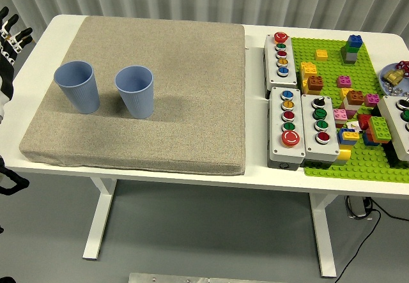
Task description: Pick cup pour cup place
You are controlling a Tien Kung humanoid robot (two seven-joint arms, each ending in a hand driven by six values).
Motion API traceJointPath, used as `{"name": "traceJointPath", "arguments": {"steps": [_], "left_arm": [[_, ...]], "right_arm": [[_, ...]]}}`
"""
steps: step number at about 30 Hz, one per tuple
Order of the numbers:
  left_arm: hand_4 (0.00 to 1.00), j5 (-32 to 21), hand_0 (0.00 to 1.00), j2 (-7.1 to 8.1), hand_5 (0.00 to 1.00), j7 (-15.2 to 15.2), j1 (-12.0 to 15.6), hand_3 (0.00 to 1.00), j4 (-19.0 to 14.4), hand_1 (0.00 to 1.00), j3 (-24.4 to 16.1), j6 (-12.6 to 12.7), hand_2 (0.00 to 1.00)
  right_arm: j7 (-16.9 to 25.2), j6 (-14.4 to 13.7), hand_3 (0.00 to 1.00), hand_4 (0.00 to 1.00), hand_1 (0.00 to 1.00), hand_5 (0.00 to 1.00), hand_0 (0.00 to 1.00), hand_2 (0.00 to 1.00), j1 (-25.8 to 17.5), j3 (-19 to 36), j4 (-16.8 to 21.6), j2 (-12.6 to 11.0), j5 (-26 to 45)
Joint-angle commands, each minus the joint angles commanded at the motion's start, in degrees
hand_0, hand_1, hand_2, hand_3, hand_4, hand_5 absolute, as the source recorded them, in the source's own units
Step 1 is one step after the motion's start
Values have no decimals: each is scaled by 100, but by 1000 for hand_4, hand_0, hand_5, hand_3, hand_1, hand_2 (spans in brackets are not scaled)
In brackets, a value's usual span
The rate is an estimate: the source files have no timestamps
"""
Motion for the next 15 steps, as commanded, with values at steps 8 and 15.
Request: {"name": "traceJointPath", "arguments": {"steps": [8, 15], "left_arm": [[998, 288, 868, -9, 416, 13, 1, 998, 68, 880, -38, 38, 998], [991, 460, 891, 19, 374, 77, 69, 998, 159, 903, -138, -136, 998]], "right_arm": [[4, 0, 609, 86, 700, 281, 751, 757, -10, -29, 0, 2, 26], [-8, 6, 609, 85, 701, 281, 751, 757, -45, -29, 0, 5, -9]]}}
